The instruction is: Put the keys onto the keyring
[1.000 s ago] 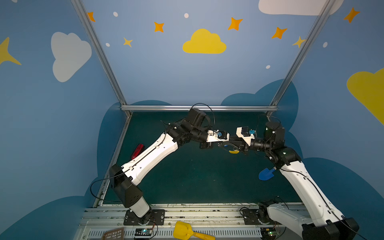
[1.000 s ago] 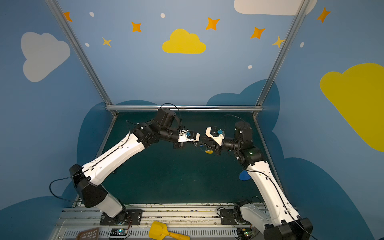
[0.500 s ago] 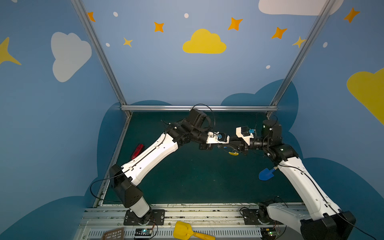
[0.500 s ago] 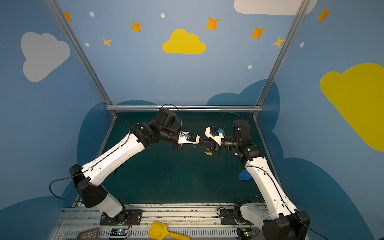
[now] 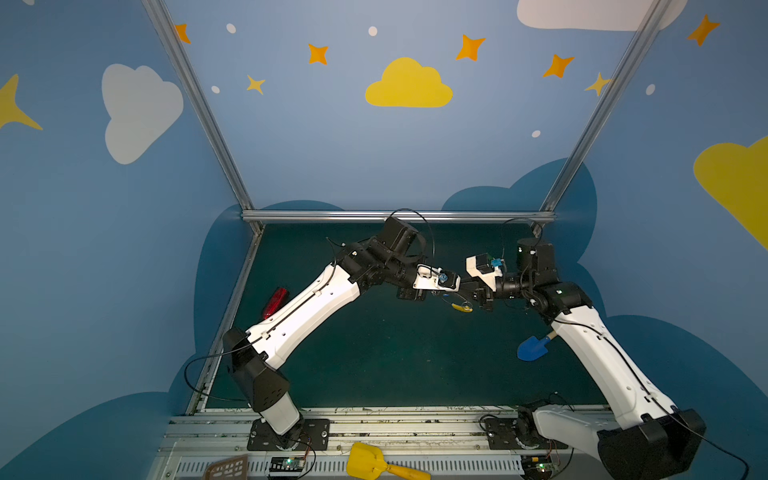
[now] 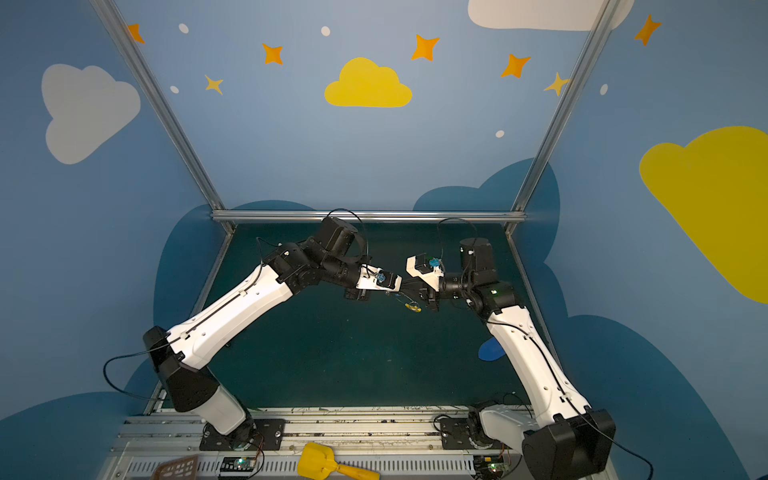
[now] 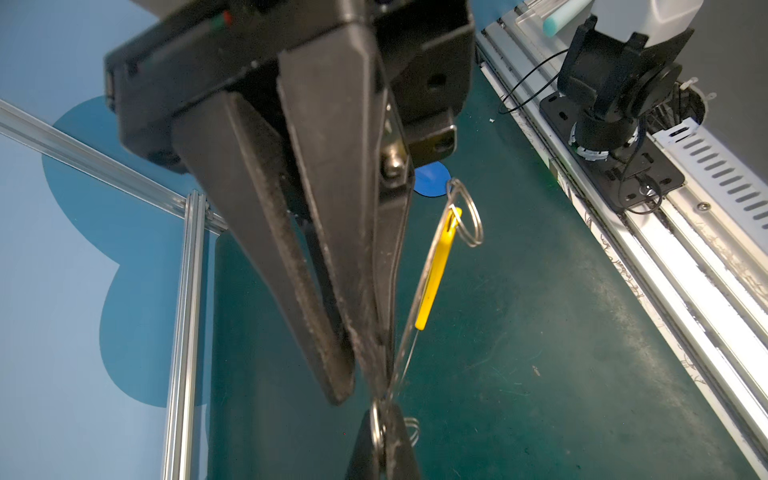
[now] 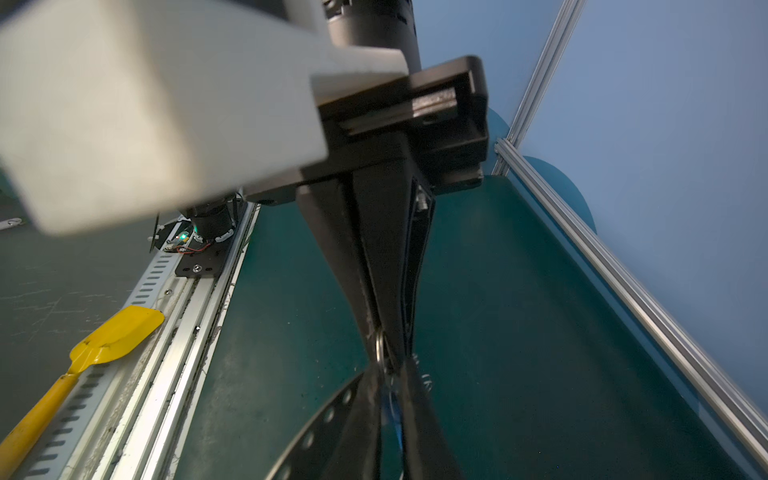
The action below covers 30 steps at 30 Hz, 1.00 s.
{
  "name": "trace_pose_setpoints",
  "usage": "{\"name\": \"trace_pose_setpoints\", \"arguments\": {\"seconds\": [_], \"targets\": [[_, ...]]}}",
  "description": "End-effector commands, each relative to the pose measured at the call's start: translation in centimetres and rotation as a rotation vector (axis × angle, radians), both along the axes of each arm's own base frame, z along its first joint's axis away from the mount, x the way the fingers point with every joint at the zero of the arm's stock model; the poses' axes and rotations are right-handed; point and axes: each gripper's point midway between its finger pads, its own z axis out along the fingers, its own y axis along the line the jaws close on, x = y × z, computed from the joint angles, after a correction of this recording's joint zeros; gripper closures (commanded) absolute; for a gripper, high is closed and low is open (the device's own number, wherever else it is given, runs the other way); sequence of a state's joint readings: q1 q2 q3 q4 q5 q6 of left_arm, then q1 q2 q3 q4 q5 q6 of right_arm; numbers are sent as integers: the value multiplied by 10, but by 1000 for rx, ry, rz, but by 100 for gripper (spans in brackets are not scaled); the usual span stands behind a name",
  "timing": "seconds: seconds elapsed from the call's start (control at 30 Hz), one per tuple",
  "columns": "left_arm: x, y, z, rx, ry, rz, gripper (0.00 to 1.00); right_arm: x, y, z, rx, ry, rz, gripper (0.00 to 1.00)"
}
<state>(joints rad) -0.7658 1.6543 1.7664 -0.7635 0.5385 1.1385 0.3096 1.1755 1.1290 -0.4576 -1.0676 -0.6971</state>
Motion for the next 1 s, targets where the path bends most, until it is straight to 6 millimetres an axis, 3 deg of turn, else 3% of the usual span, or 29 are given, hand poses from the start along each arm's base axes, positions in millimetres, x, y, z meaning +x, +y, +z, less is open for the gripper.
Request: {"name": "trace_pose_setpoints", "arguments": {"seconds": [0.0, 0.1, 0.43, 0.57, 0.63, 0.97], "targets": [[-2, -14, 22, -66, -52, -45, 97, -6, 4, -3, -9, 37, 37, 94], [-2, -15, 21, -63, -50, -46, 97, -5, 5, -5, -11, 38, 39, 100], [-2, -16, 20, -60, -31, -38, 97, -3, 4, -8, -14, 9, 20, 100], [-2, -14, 19, -64, -41, -36, 97, 5, -3, -13, -19, -53, -54, 71], [-3, -13, 20, -66, -40, -37, 97, 8, -8, -12, -11, -70, -84, 63], [-5, -10, 23, -81, -76, -37, 97, -3, -15, -15, 13, -1, -50, 58]]}}
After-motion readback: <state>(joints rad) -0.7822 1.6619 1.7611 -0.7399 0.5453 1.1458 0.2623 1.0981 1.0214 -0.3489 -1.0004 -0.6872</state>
